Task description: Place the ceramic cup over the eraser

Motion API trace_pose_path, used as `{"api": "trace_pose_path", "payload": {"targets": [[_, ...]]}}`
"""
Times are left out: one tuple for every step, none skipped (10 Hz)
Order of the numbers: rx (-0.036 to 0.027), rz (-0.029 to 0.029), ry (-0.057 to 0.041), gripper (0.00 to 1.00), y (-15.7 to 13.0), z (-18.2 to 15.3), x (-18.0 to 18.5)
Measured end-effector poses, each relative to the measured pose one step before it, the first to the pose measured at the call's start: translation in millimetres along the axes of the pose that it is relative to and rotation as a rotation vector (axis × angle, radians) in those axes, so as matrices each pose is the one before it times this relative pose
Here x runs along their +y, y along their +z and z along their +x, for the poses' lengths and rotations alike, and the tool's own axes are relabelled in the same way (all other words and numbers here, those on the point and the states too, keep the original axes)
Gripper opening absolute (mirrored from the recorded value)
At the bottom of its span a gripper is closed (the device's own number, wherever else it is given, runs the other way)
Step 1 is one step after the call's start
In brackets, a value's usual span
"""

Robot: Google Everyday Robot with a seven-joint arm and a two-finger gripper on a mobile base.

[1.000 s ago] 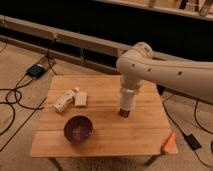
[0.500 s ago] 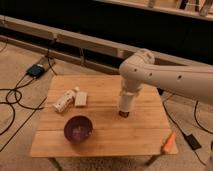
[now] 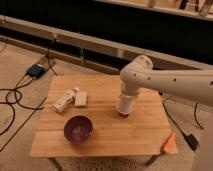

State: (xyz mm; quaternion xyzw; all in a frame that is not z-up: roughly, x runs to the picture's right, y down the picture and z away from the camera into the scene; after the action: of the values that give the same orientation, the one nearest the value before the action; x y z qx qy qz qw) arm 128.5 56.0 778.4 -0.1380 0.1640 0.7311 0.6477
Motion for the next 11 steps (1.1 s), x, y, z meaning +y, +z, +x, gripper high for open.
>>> {"api": "trace_pose_path", "payload": {"targets": [[0.00386, -0.00414, 0.00097, 0.0, 5.87, 2.14, -0.87], [0.00492, -0.00215, 0.0009, 0.02, 4.77, 2.65, -1.1], [0.00536, -0.00076, 0.00079, 0.08, 3.58, 2.68, -1.06], [0.00808, -0.00008, 0.00254, 0.2, 4.04, 4.11, -2.2], [0.00599, 0.00024, 0.00305, 0.3, 2.29, 3.05, -1.44], [0.00623, 0.00081, 0.00453, 0.4, 1.68, 2.98, -2.0], [0.00589, 0.00019, 0.00327, 0.5, 1.67, 2.78, -1.32], [0.00518, -0.00126, 0.00304, 0.64, 2.36, 2.7, -0.92], [0.00095, -0.00285, 0.00052, 0.74, 1.0, 0.57, 0.57], [-0.0008, -0.0037, -0.00095, 0.79, 0.5, -0.38, 1.27], [-0.00221, -0.00342, -0.00092, 0.8, 0.13, -1.53, 1.63]]}}
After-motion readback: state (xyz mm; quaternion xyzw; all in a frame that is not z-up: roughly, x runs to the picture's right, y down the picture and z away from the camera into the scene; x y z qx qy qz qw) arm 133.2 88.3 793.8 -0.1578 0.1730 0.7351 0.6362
